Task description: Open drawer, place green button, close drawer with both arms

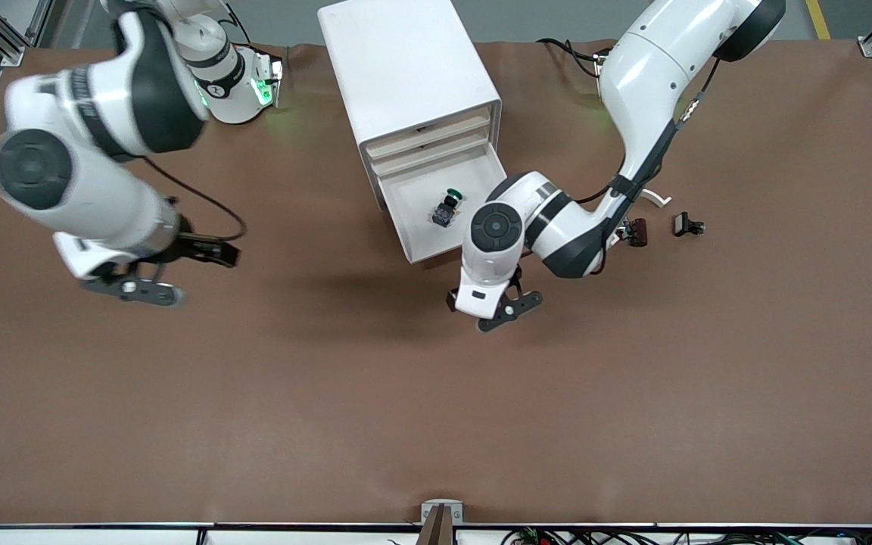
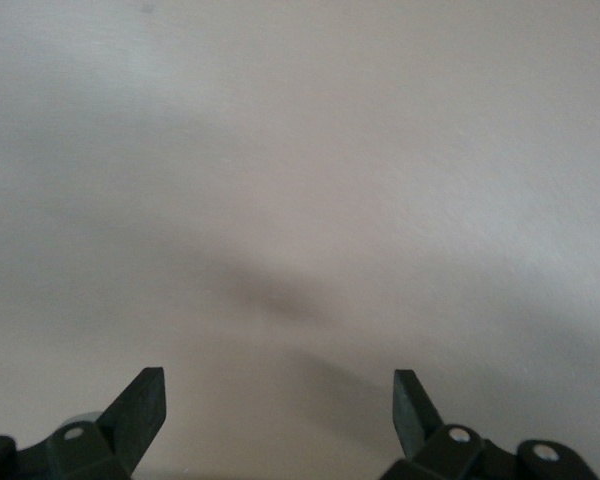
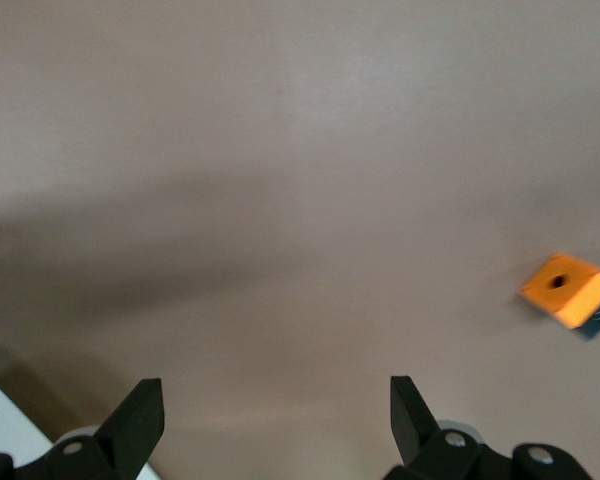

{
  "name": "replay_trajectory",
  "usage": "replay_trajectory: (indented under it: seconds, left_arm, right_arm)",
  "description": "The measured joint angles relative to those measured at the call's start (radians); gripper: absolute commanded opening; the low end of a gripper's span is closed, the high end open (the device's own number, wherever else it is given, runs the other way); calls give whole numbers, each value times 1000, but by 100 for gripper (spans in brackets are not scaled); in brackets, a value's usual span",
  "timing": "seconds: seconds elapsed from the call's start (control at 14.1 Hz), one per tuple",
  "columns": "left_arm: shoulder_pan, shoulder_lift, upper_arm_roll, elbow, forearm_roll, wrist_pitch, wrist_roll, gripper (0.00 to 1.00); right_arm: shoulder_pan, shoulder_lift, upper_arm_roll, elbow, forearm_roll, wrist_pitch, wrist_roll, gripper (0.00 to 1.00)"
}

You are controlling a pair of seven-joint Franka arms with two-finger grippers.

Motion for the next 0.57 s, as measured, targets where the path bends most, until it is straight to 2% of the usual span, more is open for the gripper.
replay_trajectory:
  seconds: [0.14,0.28,0.57]
  left_arm:
    - [-15,0,-1,-60,48,113,0,100]
    - [-15,0,-12,-106,56,170,0,100]
    - [5,0,-70,-148,56,133,-5,100]
  right_arm:
    - [-71,-29,-2,0,-2,-29,-137,100]
    - [-136,-54,-3,0,-4,-50,-250,100]
    - [-273,-96,-5,0,-7,-90,-440,100]
